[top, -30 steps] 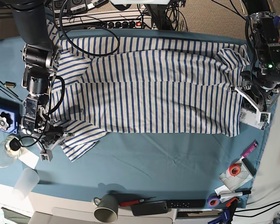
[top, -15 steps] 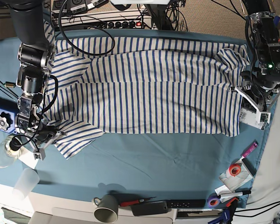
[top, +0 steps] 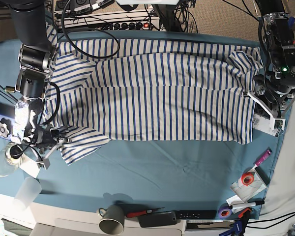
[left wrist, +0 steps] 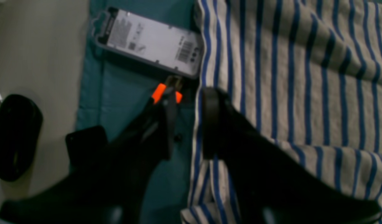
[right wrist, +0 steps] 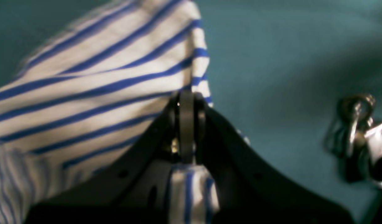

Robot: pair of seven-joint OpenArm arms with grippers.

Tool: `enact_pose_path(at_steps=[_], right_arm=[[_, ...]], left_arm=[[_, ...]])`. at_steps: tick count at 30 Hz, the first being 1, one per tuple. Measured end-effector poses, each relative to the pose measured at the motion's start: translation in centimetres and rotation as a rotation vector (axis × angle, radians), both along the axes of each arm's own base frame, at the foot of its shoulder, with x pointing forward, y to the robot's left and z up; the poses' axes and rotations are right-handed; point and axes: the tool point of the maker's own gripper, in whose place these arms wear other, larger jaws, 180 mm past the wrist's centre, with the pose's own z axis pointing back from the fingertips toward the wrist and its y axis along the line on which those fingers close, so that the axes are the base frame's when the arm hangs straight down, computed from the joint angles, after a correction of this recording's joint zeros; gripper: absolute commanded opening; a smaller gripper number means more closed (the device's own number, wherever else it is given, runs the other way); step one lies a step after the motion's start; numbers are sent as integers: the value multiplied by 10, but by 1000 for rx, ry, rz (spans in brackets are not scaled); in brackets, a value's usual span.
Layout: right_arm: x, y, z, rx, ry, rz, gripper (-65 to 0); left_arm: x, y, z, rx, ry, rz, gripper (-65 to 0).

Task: Fold the T-shirt properly
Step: 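Lower the right gripper and grasp the shirt's hem corner, then hold the hem corner with the right gripper and tug it taut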

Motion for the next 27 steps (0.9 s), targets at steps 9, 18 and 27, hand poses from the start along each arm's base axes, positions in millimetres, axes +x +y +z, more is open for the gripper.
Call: enact_pose_path(at_steps=[9, 18, 27], right_arm=[[-31, 1, 29, -123, 100, 53, -650], [-75, 11, -6, -87, 206, 69, -650], [-71, 37, -1, 41, 175, 130, -586]], left_arm=[[1, 0, 1, 0, -4, 0, -495], [2, 0, 2, 0, -11, -1, -495], [3, 0, 3, 1, -18, -1, -495]])
